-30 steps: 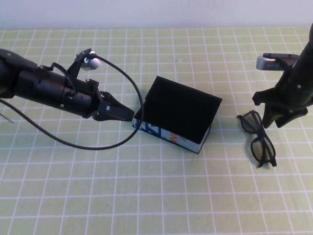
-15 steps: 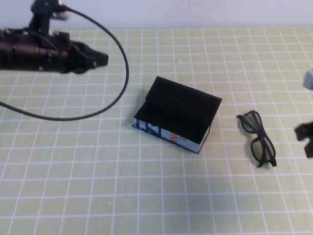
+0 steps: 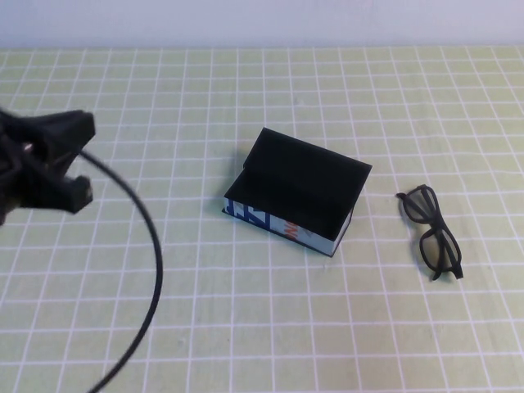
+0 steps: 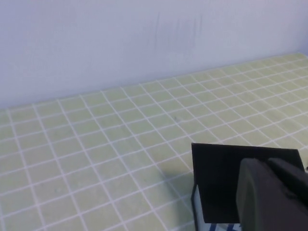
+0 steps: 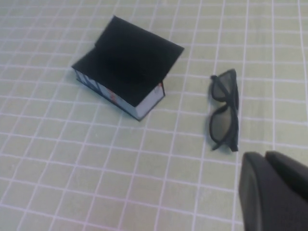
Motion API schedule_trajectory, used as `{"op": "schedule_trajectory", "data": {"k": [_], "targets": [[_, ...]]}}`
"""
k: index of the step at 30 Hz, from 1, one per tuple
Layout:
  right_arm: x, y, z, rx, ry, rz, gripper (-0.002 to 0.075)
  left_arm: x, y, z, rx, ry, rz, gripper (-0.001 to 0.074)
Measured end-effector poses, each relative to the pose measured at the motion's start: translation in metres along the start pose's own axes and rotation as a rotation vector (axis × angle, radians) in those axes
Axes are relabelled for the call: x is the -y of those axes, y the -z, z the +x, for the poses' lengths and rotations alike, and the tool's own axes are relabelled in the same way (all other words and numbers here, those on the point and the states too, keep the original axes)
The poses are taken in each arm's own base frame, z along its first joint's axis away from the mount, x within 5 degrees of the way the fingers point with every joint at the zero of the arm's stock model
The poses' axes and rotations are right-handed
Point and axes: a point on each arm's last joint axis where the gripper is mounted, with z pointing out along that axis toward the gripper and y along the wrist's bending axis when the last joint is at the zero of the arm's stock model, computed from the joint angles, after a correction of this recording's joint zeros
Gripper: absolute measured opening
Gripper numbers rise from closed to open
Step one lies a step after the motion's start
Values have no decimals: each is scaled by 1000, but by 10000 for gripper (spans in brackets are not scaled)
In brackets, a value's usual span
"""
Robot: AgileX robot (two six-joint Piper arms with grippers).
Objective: Take glasses out of glasses case
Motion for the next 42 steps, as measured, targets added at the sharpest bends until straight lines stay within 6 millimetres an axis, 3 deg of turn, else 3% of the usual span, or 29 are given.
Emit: {"op": "schedule_trajectory", "data": {"k": [6, 11, 13, 15, 23, 33, 42], "targets": [[-9, 21, 9, 143, 56, -81, -16, 32, 93, 17, 212, -126, -167, -4], [-6, 9, 14, 226, 61, -108, -18, 48, 165, 45, 483, -176, -382, -4], [-4, 1, 17, 239, 66, -111, -18, 49, 179, 60, 546, -173, -442, -4], [-3, -4, 16, 275, 65, -124, -18, 45, 177, 70, 533, -146, -469, -4], [-2, -16, 20, 339, 59, -158, -18, 38, 137, 104, 298, -104, -346, -4], [-1, -19, 21, 355, 34, -163, -18, 32, 121, 153, 128, -53, -339, -4], [-2, -19, 22, 338, 38, -168, -18, 31, 120, 157, 116, -49, -338, -4]]}}
